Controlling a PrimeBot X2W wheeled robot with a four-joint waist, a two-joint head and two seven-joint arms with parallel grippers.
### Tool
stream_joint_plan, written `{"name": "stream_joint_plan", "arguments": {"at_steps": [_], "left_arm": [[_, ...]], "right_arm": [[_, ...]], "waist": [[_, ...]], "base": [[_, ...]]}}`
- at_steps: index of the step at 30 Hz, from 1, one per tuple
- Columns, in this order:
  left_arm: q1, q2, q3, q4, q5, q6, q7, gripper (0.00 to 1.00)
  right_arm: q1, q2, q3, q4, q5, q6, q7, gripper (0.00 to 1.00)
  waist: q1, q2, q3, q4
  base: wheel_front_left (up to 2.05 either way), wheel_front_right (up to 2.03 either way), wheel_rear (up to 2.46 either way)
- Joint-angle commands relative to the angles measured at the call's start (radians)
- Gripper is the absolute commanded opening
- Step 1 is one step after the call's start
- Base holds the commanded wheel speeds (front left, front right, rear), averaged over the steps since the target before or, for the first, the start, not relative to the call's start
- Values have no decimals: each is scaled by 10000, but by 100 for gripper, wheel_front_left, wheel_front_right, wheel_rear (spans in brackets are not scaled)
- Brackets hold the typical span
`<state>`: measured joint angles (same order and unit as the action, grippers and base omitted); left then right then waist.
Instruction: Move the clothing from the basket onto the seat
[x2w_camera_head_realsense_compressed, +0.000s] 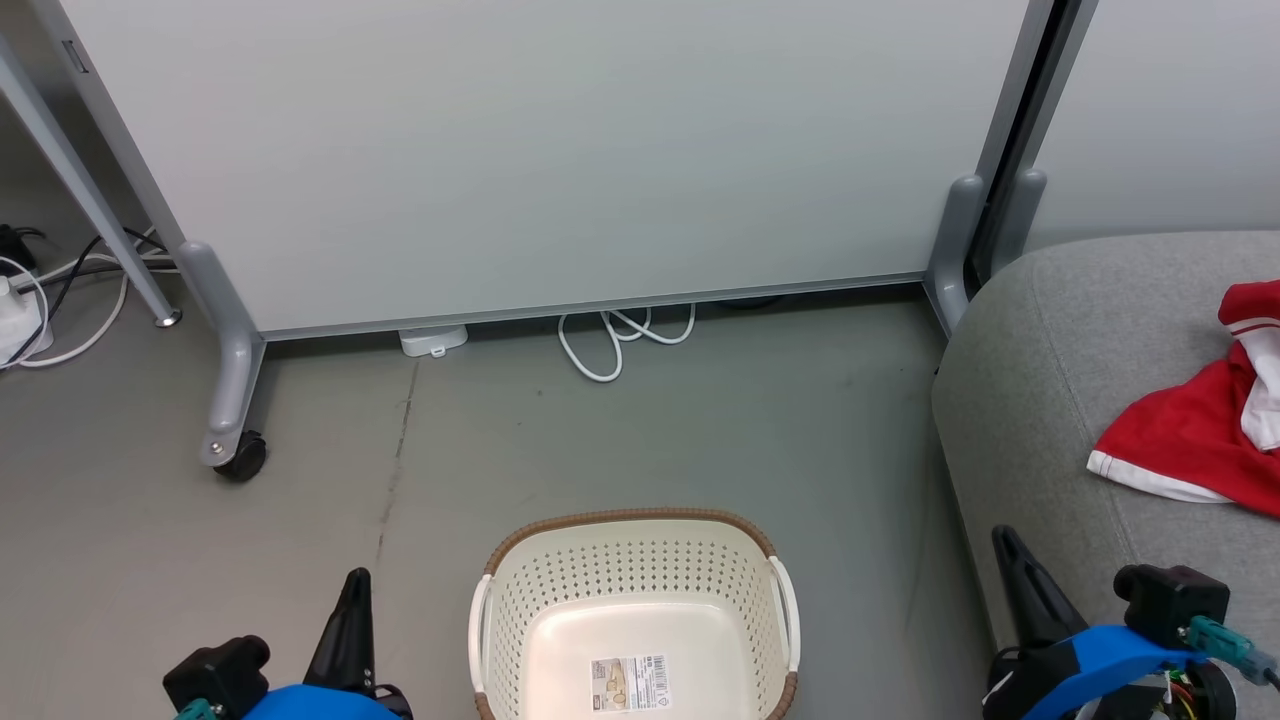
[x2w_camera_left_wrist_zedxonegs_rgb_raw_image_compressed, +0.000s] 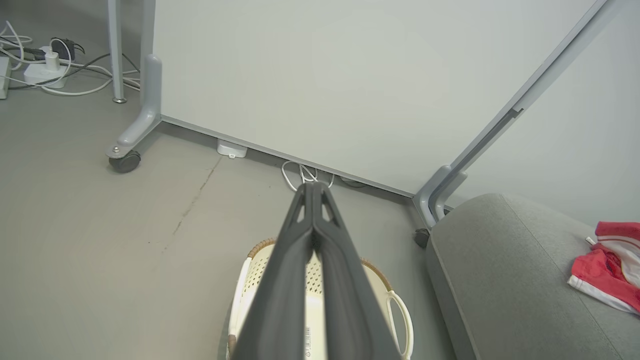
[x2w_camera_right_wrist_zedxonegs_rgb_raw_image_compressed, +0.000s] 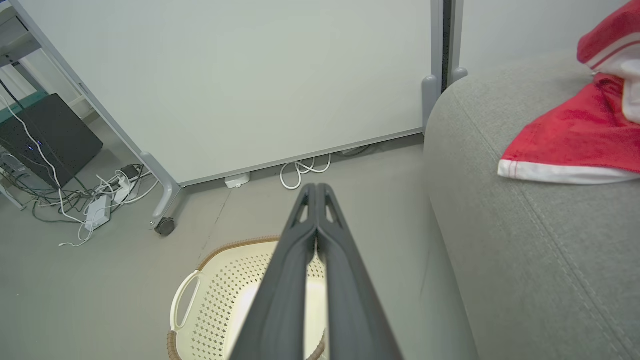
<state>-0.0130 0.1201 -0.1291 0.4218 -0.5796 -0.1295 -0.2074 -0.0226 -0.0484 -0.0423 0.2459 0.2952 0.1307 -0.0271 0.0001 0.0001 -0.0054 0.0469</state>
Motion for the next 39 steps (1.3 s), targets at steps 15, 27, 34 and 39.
{"name": "stream_joint_plan", "arguments": {"at_steps": [15, 27, 34, 39], "left_arm": [[-455, -117, 610, -542, -2293, -4, 692, 0], [-558, -215, 941, -771, -3718, -6, 1141, 0], [-622, -269, 1117, -890, -4463, -8, 1378, 0], [-662, -306, 1230, -971, -4966, -8, 1541, 0]], "right_arm": [[-352, -18, -169, -163, 2943, 0, 280, 0], [-462, -20, -267, -145, 4757, 1, 484, 0], [-525, -21, -321, -134, 5705, 1, 594, 0], [-551, -21, -359, -127, 6343, 1, 662, 0]], "waist": [[0, -1, 12, -63], [-1, -1, 21, -112], [-1, -1, 26, -141], [-1, -1, 30, -161]], "base": [[0, 0, 0], [0, 0, 0], [0, 0, 0], [0, 0, 0]]}}
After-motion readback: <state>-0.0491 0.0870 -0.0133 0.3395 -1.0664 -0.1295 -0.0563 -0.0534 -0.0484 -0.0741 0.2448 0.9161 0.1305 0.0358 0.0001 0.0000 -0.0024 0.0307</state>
